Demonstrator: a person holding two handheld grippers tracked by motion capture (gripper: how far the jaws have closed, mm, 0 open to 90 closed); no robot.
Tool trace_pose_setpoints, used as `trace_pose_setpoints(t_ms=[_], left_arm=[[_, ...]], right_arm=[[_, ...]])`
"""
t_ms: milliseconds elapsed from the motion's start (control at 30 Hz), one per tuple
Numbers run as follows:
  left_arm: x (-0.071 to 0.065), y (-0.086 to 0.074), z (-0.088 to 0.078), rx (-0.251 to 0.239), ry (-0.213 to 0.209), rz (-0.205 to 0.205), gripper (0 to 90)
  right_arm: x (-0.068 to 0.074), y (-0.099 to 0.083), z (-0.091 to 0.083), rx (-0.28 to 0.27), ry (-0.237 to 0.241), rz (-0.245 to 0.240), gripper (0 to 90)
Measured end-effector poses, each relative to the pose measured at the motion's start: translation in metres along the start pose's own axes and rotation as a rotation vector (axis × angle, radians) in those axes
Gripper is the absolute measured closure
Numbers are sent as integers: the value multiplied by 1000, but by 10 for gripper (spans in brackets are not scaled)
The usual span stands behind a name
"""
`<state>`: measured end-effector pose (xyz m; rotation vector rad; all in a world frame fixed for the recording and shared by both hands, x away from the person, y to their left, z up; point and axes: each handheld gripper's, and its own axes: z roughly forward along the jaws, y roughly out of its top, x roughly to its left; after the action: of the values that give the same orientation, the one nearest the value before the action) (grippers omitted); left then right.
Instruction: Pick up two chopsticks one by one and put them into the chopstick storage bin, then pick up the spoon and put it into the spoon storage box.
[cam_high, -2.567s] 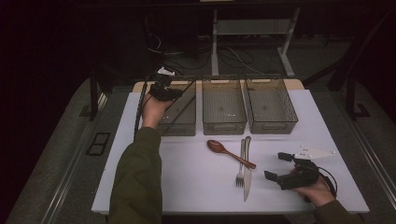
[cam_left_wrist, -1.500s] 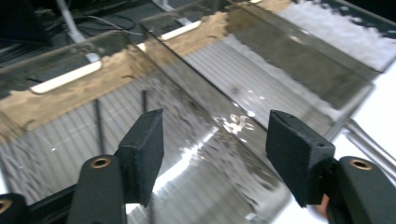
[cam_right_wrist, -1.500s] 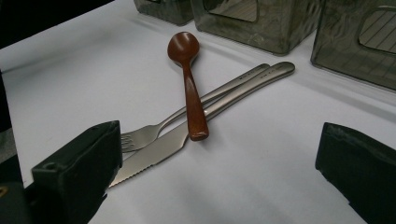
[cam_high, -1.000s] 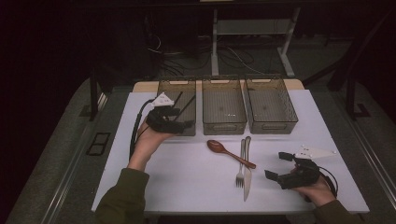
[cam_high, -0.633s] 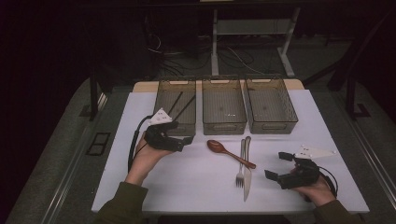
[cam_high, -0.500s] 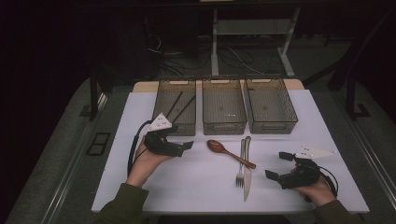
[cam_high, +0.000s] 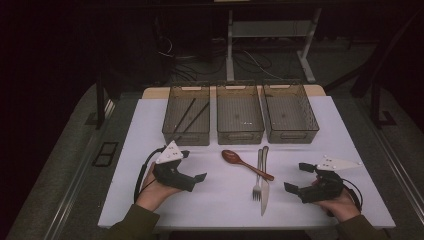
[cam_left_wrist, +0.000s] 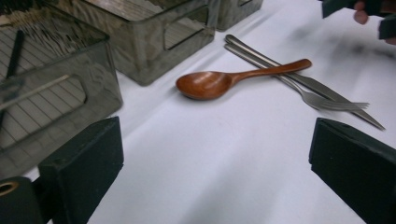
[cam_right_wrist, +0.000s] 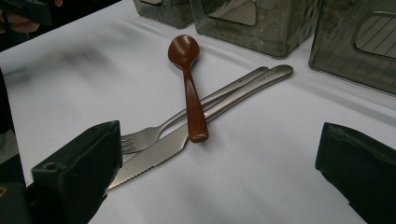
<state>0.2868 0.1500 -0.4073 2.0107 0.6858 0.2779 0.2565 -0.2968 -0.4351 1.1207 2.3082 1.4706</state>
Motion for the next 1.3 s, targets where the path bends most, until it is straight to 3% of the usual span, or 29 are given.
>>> trace_pose_setpoints(t_ms=[467,667,900,967,1167,1300], left_arm=[[-4,-28,-4,11,-26,2,0],[-3,-28,-3,4,-33,10,0],[-5,-27,-3,19,-11,7,0],[-5,-27,-3,18,-8,7,0],[-6,-27,-3,26,-6,10,0],[-6,-26,-3,26,-12,11,0]], right_arm=[[0,1,0,12,10,-6,9],[0,8,2,42,25,-9,9],[1,19,6,58,31,-2,10],[2,23,8,57,35,-3,59],[3,31,17,71,42,1,70],[4,38,24,77,56,6,142]])
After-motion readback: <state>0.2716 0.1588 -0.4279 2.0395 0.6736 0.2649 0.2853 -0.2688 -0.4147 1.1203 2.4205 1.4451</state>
